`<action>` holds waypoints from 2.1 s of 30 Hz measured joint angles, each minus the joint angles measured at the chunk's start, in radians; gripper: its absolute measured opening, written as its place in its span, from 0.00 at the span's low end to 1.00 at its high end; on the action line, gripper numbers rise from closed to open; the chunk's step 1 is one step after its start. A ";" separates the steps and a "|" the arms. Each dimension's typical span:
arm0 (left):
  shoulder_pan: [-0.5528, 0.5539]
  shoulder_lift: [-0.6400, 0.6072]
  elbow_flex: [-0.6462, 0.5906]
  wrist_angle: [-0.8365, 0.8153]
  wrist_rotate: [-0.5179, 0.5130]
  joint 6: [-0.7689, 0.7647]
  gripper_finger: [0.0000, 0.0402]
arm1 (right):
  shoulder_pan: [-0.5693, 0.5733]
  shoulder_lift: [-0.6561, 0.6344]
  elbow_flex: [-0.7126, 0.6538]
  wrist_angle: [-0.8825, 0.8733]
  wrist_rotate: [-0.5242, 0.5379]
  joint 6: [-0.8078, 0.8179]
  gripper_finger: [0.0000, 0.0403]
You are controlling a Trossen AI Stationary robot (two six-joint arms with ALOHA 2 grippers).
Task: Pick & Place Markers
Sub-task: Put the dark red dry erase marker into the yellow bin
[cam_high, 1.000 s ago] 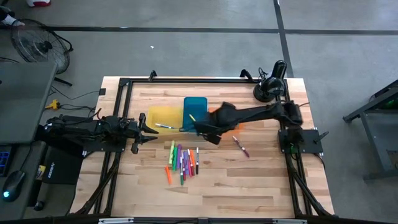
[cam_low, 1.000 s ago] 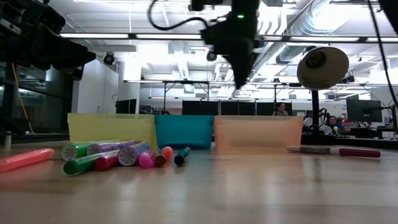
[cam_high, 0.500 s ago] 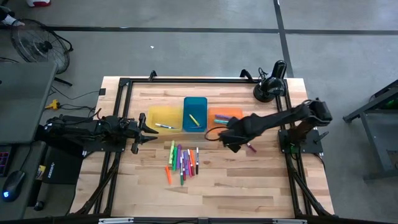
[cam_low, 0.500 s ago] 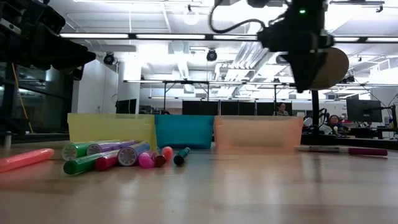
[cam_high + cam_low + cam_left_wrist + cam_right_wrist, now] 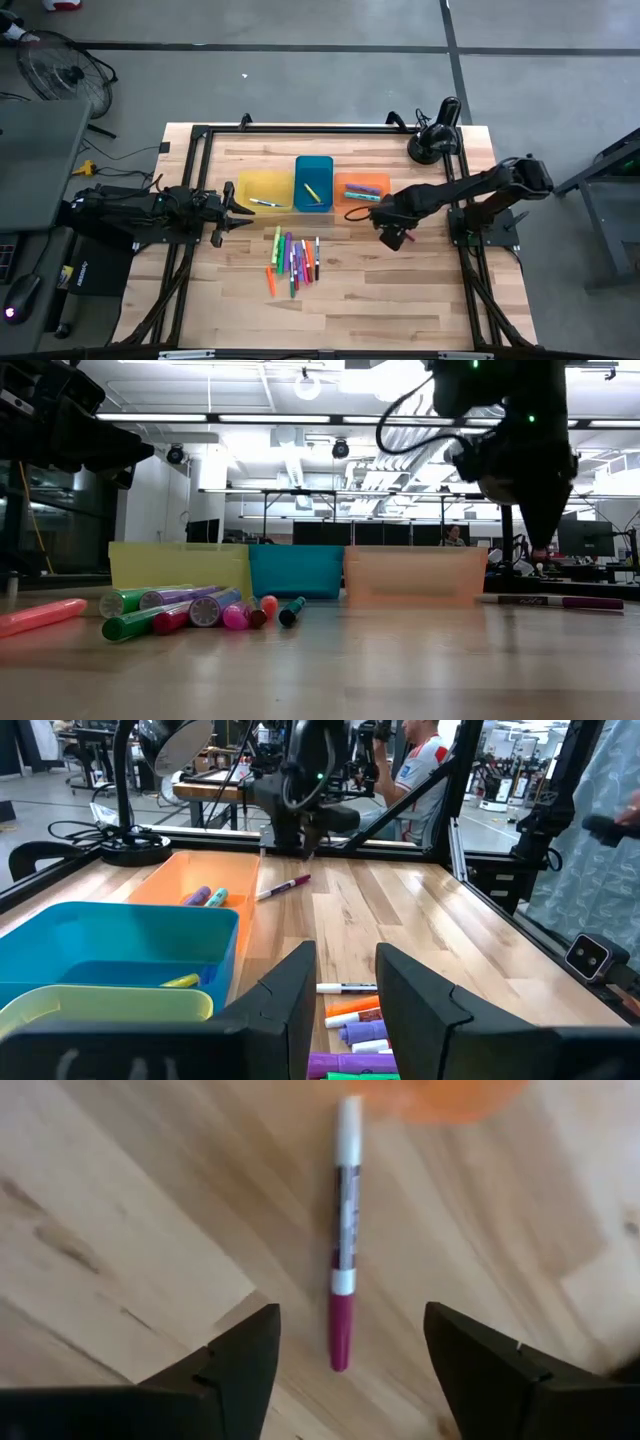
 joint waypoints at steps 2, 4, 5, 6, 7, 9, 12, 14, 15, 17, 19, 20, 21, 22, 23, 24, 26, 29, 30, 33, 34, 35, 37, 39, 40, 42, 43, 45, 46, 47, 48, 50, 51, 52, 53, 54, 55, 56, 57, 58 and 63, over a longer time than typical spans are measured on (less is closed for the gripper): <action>0.000 0.000 0.000 0.000 0.000 0.000 0.26 | -0.018 0.000 -0.029 0.040 -0.028 -0.025 0.60; 0.000 0.000 0.000 0.000 0.000 0.000 0.26 | -0.033 0.000 -0.057 0.082 -0.043 -0.040 0.61; 0.000 0.000 0.000 0.000 0.000 0.000 0.26 | -0.039 0.000 -0.069 0.099 -0.046 -0.049 0.61; 0.000 0.000 0.000 0.000 0.000 0.000 0.26 | -0.043 0.000 -0.078 0.111 -0.046 -0.056 0.61; 0.000 0.000 0.000 0.000 0.000 0.000 0.26 | -0.046 0.001 -0.085 0.121 -0.048 -0.062 0.61; 0.000 0.000 0.000 0.000 0.000 0.000 0.26 | -0.051 0.002 -0.094 0.135 -0.052 -0.077 0.61; 0.000 0.000 0.000 0.000 0.000 0.000 0.26 | -0.051 0.004 -0.110 0.157 -0.047 -0.090 0.61; 0.000 0.000 0.000 0.000 0.000 0.000 0.26 | -0.051 0.014 -0.117 0.166 -0.036 -0.094 0.60; 0.000 0.000 0.000 0.000 0.000 0.000 0.26 | -0.048 0.022 -0.120 0.171 -0.036 -0.097 0.60; 0.000 0.000 0.000 0.000 0.000 0.000 0.26 | -0.047 0.038 -0.124 0.182 -0.035 -0.109 0.59; 0.000 0.000 0.000 0.000 0.000 0.000 0.26 | -0.047 0.055 -0.124 0.192 -0.035 -0.121 0.59; 0.000 0.000 0.000 0.000 0.000 0.000 0.26 | -0.047 0.063 -0.124 0.200 -0.035 -0.127 0.58; 0.000 0.000 0.000 0.000 0.000 0.000 0.26 | -0.047 0.071 -0.124 0.211 -0.035 -0.133 0.58; 0.000 0.000 0.000 0.000 0.000 0.000 0.26 | -0.047 0.080 -0.124 0.220 -0.035 -0.134 0.58; 0.000 0.000 0.000 0.000 0.000 0.000 0.26 | -0.047 0.089 -0.124 0.227 -0.038 -0.134 0.58; 0.000 0.000 0.000 0.000 0.000 0.000 0.26 | -0.047 0.099 -0.124 0.230 -0.037 -0.134 0.58; 0.000 0.000 0.000 0.000 0.000 0.000 0.26 | -0.047 0.119 -0.124 0.231 -0.038 -0.135 0.58; 0.000 0.000 0.000 0.000 0.000 0.000 0.26 | -0.049 0.138 -0.120 0.238 -0.041 -0.135 0.57; 0.000 0.000 0.000 0.000 0.000 0.000 0.26 | -0.049 0.142 -0.119 0.243 -0.045 -0.135 0.57; 0.000 0.000 0.000 0.000 0.000 0.000 0.26 | -0.052 0.144 -0.119 0.254 -0.057 -0.128 0.58; 0.000 0.000 0.000 0.000 0.000 0.000 0.26 | -0.054 0.144 -0.120 0.257 -0.062 -0.119 0.57; 0.000 0.000 0.000 0.000 0.000 0.000 0.26 | -0.056 0.145 -0.120 0.259 -0.067 -0.115 0.57; 0.000 0.000 0.000 0.000 0.000 0.000 0.26 | -0.056 0.145 -0.120 0.262 -0.074 -0.114 0.56; 0.000 0.000 0.000 0.000 0.000 0.000 0.26 | -0.056 0.145 -0.121 0.265 -0.078 -0.111 0.55; 0.000 0.000 0.000 0.000 0.000 0.000 0.26 | -0.056 0.145 -0.121 0.266 -0.081 -0.106 0.54; 0.000 0.000 0.000 0.000 0.000 0.000 0.26 | -0.056 0.145 -0.122 0.269 -0.090 -0.090 0.53; 0.000 0.000 0.000 0.000 0.000 0.000 0.26 | -0.056 0.146 -0.122 0.271 -0.091 -0.082 0.52; 0.000 0.000 0.000 0.000 0.000 0.000 0.26 | -0.056 0.146 -0.122 0.272 -0.091 -0.062 0.50; 0.000 0.000 0.000 0.000 0.000 0.000 0.26 | -0.056 0.146 -0.122 0.273 -0.092 -0.051 0.49; 0.000 0.000 0.000 0.000 0.000 0.000 0.26 | -0.056 0.146 -0.122 0.273 -0.094 -0.040 0.48; 0.000 0.000 0.000 0.000 0.000 0.000 0.26 | -0.056 0.146 -0.122 0.274 -0.094 -0.030 0.47; 0.000 0.000 0.000 0.000 0.000 0.000 0.26 | -0.055 0.146 -0.122 0.276 -0.098 -0.023 0.44; 0.000 0.000 0.000 0.000 0.000 0.000 0.26 | -0.055 0.146 -0.122 0.277 -0.100 -0.024 0.43; 0.000 0.000 0.000 0.000 0.000 0.000 0.26 | -0.055 0.147 -0.122 0.279 -0.106 -0.025 0.42; 0.000 0.000 0.000 0.000 0.000 0.000 0.26 | -0.055 0.147 -0.122 0.282 -0.113 -0.026 0.41; 0.000 0.000 0.000 0.000 0.000 0.000 0.26 | -0.054 0.147 -0.122 0.284 -0.117 -0.025 0.40; 0.000 0.000 0.000 0.000 0.000 0.000 0.26 | -0.051 0.147 -0.123 0.287 -0.117 -0.025 0.38; 0.000 0.000 0.000 0.000 0.000 0.000 0.26 | -0.048 0.151 -0.123 0.290 -0.115 -0.025 0.37; 0.000 0.000 0.000 0.000 0.000 0.000 0.26 | -0.044 0.155 -0.122 0.293 -0.116 -0.025 0.36; 0.000 0.000 0.000 0.000 0.000 0.000 0.26 | -0.042 0.161 -0.122 0.295 -0.117 -0.025 0.34; 0.000 0.000 0.000 0.000 0.000 0.000 0.26 | -0.029 0.198 -0.118 0.298 -0.126 -0.024 0.28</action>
